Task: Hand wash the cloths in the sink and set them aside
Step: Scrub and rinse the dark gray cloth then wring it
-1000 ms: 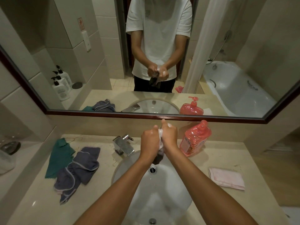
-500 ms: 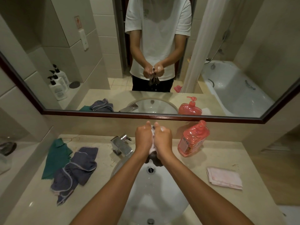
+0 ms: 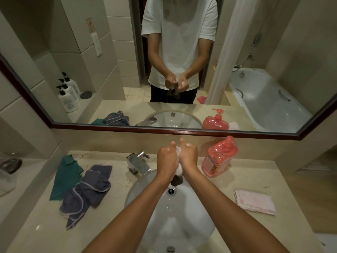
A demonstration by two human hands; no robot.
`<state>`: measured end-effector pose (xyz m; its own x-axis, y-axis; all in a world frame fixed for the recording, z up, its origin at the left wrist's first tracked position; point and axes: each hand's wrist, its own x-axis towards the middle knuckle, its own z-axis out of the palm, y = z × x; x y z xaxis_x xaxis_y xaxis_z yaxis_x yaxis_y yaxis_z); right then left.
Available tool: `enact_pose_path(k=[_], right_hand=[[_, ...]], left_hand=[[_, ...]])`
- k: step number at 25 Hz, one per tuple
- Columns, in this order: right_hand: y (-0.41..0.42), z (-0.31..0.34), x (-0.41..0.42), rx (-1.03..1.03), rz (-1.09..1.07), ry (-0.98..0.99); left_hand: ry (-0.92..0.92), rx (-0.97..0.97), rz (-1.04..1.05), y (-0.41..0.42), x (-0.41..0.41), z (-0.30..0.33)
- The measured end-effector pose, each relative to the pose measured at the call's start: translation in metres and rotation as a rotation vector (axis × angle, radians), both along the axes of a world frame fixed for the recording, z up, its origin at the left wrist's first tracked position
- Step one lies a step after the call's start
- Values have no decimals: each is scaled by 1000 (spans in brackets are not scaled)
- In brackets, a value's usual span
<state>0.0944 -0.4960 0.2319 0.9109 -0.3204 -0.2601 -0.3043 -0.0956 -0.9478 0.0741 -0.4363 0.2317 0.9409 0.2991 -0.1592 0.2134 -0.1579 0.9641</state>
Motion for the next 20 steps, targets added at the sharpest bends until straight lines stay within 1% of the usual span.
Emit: enact_pose_path(k=[5,7,9,11,13,17,18,20], right_hand=[[-15,5,10,-42,-69,-16],[-18,5,7,41,-19,-27],[-20,10,1,202,55,-16],[-25,13,-5,255,187,2],[-33,15,-10,227,344,41],[-34,23,-17,288,541,152],[-32,25,-18,257,582,161],[-30,27,-22,200,612,177]], left_hand=[[-13,-32,-134,1,-10,-2],[-15,-120,-149,6,-15,-4],[39,-227,-146,13,-14,-5],[61,-292,-109,24,-9,-5],[38,-249,-94,34,-2,-2],[-98,-22,-5,36,10,10],[-113,-8,20,35,13,13],[-95,-38,50,35,18,20]])
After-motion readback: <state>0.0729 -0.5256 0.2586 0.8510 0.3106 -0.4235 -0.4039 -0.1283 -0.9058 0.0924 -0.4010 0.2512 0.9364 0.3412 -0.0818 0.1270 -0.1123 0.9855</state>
